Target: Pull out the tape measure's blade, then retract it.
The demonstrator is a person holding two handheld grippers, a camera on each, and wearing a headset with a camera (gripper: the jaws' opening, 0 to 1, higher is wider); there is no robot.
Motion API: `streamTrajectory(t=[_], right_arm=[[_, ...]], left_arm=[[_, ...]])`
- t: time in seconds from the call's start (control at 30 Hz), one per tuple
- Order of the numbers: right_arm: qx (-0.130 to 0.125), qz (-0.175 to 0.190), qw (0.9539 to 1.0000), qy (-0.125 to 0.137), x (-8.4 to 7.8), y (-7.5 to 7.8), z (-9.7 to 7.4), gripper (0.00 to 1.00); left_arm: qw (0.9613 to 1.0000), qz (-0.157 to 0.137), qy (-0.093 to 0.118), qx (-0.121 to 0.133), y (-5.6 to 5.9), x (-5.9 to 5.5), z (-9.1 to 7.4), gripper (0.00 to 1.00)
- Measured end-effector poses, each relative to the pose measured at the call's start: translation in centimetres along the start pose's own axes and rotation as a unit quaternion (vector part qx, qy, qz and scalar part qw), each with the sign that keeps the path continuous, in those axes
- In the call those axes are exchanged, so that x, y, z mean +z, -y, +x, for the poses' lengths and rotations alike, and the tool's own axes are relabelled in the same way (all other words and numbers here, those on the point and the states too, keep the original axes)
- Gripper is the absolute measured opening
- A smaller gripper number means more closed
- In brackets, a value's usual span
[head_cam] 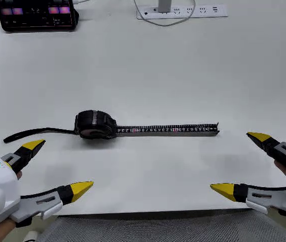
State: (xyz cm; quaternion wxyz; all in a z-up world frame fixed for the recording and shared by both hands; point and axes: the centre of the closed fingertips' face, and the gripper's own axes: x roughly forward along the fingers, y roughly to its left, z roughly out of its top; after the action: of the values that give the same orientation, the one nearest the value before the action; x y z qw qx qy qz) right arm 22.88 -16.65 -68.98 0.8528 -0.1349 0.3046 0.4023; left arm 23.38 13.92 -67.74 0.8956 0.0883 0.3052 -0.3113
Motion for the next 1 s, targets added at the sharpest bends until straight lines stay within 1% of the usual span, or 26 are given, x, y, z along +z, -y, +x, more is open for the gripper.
streamTrajectory(t=[0.13,0.47,0.77,0.9,1.0], right_arm=[[0.0,0.0,1.0,0.0,0.0,0.1,0.0,0.84],[0.001,0.0,1.0,-0.001,0.2,0.0,0.0,0.84],[0.003,-0.003,1.0,-0.002,0.3,0.2,0.1,0.84],[0.004,-0.004,1.0,-0.003,0.3,0.2,0.2,0.84],[0.004,-0.005,1.0,-0.003,0.4,0.4,0.2,0.84]], left_arm=[[1.0,-0.001,0.002,-0.002,0.2,0.2,0.2,0.82],[1.0,0.0,0.001,-0.003,0.0,0.4,0.5,0.82],[0.9999,0.001,-0.013,-0.003,-0.2,0.4,2.3,0.82],[0.9999,0.003,-0.013,-0.002,-0.3,0.8,3.0,0.81],[0.9999,-0.002,-0.012,0.001,-0.5,1.0,3.5,0.81]])
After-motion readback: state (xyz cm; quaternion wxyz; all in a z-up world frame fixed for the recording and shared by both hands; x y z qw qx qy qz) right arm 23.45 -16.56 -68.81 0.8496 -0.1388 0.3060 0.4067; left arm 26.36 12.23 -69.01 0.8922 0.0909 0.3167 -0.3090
